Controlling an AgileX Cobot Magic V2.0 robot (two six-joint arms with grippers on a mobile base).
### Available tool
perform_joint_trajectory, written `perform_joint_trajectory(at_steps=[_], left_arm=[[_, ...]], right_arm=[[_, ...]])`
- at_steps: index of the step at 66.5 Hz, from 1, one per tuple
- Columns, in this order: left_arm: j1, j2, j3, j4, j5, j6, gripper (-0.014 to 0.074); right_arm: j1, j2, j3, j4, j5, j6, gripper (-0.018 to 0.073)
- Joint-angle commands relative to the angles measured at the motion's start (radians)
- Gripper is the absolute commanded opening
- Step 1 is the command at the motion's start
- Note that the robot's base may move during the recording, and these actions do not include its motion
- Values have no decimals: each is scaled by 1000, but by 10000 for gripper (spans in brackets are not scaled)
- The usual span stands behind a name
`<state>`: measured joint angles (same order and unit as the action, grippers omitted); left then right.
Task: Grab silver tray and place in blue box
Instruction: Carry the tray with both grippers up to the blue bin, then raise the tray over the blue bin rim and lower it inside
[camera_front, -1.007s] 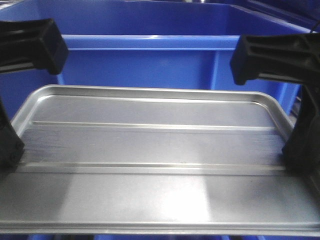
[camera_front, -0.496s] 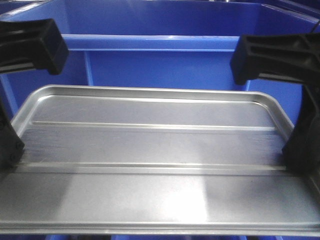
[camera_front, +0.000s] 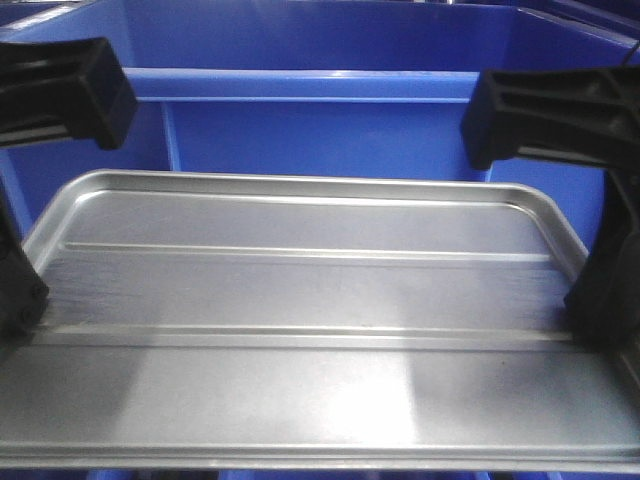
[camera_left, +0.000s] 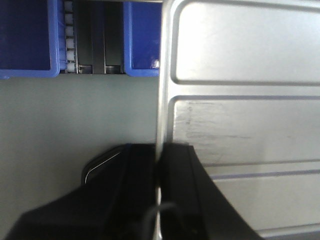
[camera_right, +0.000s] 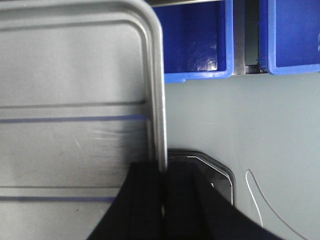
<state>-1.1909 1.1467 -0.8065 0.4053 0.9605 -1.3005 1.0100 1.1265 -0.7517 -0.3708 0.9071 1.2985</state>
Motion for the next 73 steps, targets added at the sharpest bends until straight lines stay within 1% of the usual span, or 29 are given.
perform_joint_trajectory(at_steps=[1, 29, 33, 38, 43, 45, 58, 61, 63, 70, 73], left_arm=[[-5, -22, -23, 34, 29, -7, -14], [-5, -22, -23, 36, 28, 0, -14], [-5, -22, -30, 29, 28, 24, -14], [-5, -24, -61, 15, 30, 24, -14], [-5, -36, -114, 18, 31, 27, -14], [-5, -38, -130, 23, 31, 36, -14], [-5, -42, -311, 36, 101, 194, -14], [-5, -42, -349, 53, 100, 226, -14], [-3, -42, -378, 72, 100, 231, -15], [42, -36, -431, 132, 88, 233, -15], [75, -31, -454, 127, 73, 275, -15]], right_arm=[[-1, -21, -26, -61, 23, 6, 57], [-1, -21, -26, -61, 19, 1, 57], [-1, -21, -34, -54, 20, -17, 57], [-1, -23, -68, -24, 37, -46, 57], [-1, -23, -120, -19, 57, -82, 57], [-1, -23, -151, -19, 70, -98, 57], [-1, -23, -325, -28, 146, -221, 57], [-1, -22, -361, -38, 146, -234, 57], [-3, -20, -385, -46, 145, -249, 57], [-36, -2, -464, -51, 139, -294, 57], [-58, 10, -489, -50, 133, -319, 57]])
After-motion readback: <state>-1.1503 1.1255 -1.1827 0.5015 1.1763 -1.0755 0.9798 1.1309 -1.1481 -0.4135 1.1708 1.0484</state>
